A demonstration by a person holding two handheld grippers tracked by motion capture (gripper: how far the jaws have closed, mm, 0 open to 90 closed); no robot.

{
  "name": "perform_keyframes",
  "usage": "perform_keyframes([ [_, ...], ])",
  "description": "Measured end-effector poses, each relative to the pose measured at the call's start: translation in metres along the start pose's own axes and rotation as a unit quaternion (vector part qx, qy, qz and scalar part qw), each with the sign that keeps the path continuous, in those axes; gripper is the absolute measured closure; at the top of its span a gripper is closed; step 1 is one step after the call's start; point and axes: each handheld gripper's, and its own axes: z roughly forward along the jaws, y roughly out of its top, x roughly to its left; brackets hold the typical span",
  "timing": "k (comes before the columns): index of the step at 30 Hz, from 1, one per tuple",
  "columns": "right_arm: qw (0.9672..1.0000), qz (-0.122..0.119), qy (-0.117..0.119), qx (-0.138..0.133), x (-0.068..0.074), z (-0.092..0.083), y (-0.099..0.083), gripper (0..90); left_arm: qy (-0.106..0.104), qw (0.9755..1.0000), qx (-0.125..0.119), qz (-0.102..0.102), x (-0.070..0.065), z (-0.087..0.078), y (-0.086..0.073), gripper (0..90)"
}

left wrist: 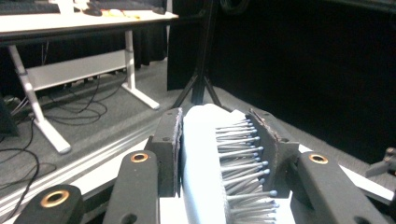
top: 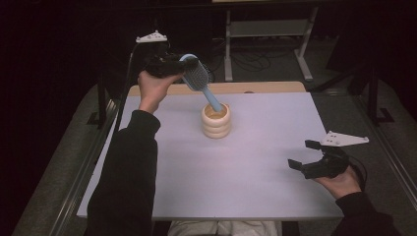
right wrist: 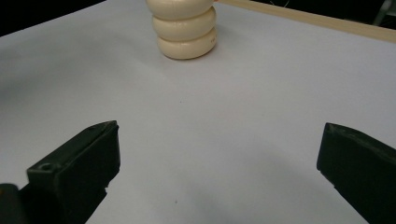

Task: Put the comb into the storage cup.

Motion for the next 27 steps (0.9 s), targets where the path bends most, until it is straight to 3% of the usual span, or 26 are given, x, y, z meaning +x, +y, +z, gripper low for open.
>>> perform_keyframes([
  [8,0.9999,0.009,-0.005,-0.009,-0.004,-0.007,-0.006,0.0,0.003,0.9999,0.013,-0.001,0.002,0.014,-0.012,57.7],
  [16,0.9999,0.008,-0.005,-0.003,-0.004,-0.002,-0.010,0.0,0.008,0.9994,0.031,-0.013,0.011,0.029,-0.031,57.7],
  [27,0.9999,0.012,-0.004,0.006,-0.003,0.003,-0.013,0.0,-0.002,0.9989,0.041,-0.021,0.010,0.045,-0.046,57.6],
])
